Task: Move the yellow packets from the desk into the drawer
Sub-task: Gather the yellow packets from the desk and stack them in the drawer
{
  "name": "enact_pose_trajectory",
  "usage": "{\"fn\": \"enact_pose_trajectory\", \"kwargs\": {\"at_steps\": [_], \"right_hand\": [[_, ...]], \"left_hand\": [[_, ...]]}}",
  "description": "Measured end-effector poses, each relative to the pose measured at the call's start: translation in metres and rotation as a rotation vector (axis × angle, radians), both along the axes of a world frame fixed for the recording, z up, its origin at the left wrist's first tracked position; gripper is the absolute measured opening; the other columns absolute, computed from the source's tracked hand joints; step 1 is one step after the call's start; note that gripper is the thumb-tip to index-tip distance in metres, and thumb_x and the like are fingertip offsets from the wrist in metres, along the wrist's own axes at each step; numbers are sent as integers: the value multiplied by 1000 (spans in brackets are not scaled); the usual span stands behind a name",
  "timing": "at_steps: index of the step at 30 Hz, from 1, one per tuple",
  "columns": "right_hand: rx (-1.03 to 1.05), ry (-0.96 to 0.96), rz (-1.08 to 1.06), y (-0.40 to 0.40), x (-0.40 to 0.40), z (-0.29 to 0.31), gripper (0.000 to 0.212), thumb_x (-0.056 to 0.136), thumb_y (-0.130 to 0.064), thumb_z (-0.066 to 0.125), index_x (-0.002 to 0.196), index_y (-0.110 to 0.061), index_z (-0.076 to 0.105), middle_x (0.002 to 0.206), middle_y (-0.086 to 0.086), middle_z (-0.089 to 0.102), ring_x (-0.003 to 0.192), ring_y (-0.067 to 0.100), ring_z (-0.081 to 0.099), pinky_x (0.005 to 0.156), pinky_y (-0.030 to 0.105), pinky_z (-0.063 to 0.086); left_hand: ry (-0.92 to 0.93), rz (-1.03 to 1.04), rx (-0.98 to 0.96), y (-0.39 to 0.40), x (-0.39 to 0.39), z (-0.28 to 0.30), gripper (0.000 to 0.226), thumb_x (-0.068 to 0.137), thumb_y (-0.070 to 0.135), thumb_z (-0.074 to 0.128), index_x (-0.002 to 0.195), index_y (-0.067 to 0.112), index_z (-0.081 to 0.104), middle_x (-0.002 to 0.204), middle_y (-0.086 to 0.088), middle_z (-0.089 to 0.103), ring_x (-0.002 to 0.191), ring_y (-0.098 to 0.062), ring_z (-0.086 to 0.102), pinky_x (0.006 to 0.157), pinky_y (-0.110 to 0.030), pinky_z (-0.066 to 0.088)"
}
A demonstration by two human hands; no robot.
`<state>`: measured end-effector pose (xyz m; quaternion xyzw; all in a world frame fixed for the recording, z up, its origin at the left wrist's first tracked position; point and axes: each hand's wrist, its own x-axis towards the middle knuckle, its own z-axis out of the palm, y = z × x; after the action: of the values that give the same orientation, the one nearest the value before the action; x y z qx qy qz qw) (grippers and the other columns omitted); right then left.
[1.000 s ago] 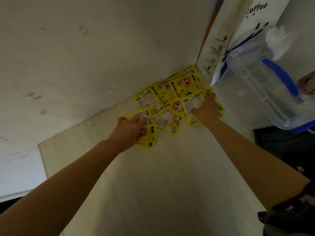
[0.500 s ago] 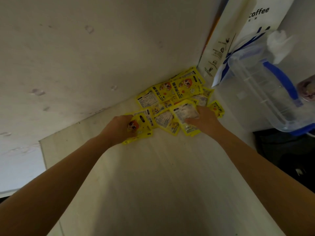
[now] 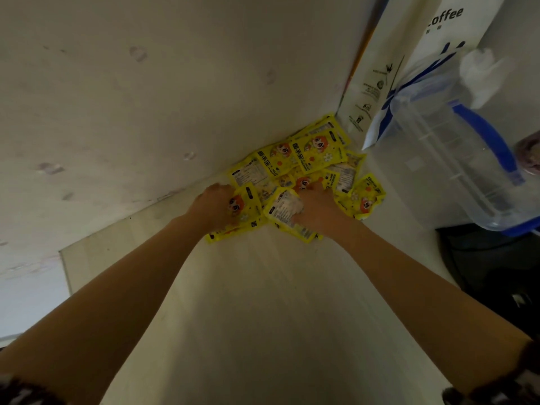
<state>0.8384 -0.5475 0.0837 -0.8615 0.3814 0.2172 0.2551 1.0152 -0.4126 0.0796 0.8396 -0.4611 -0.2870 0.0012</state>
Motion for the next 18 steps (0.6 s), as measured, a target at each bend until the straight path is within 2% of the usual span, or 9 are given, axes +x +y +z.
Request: {"fn": "enact_pose_trajectory", "kwargs": {"at_steps": [4,13,18], "right_hand": [[-69,20,-50,12,2,-7,61,87,-27,63,139,-11,36,141,19,29,128,44,31,102,55,38],[-222,33,-41,27,3,-13,66,91,-24,59,145,-8,25,147,20,29,127,42,40,100,57,33],[-260,-15,11,37,-3,-16,53,91,-16,56,138,-5,33,137,17,42,122,38,42,98,53,34]], "left_hand": [[-60,-7,-23,4,-4,-3,57,81,45,68,123,9,52,120,-13,57,113,-31,53,94,-39,43],[-64,48,-108,18,-15,0,50,83,42,66,117,8,55,117,-11,53,101,-30,56,84,-38,45],[-41,100,-90,30,-24,-5,47,80,34,70,117,9,55,118,-9,52,102,-29,55,85,-40,46]]}}
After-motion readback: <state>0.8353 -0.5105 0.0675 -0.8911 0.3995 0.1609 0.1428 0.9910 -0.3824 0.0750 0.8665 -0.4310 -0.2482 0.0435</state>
